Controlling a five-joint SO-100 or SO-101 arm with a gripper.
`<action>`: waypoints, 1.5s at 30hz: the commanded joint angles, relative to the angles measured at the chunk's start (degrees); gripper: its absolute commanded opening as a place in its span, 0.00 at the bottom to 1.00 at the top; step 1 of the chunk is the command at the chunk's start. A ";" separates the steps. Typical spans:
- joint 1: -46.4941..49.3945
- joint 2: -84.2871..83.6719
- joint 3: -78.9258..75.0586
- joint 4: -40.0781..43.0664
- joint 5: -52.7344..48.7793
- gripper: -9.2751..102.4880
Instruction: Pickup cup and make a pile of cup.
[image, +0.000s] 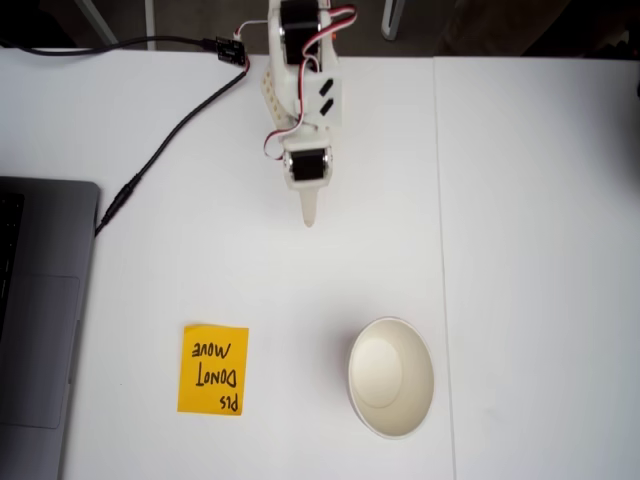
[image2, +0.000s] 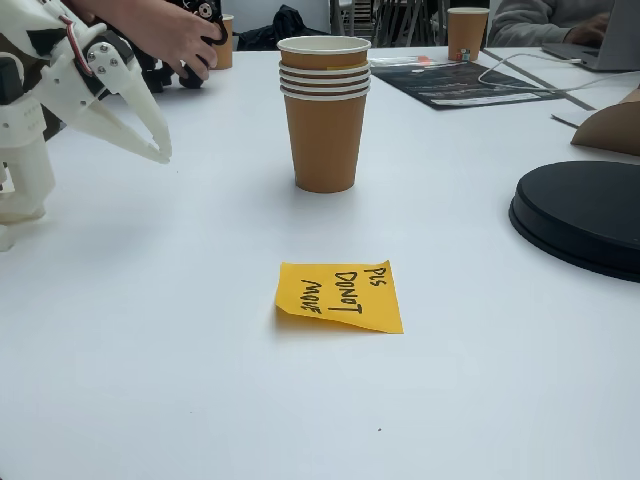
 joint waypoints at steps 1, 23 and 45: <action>0.26 0.88 -0.88 0.26 0.53 0.02; 0.35 1.32 -1.49 3.25 0.44 0.02; 0.35 1.23 -1.76 3.25 0.00 0.02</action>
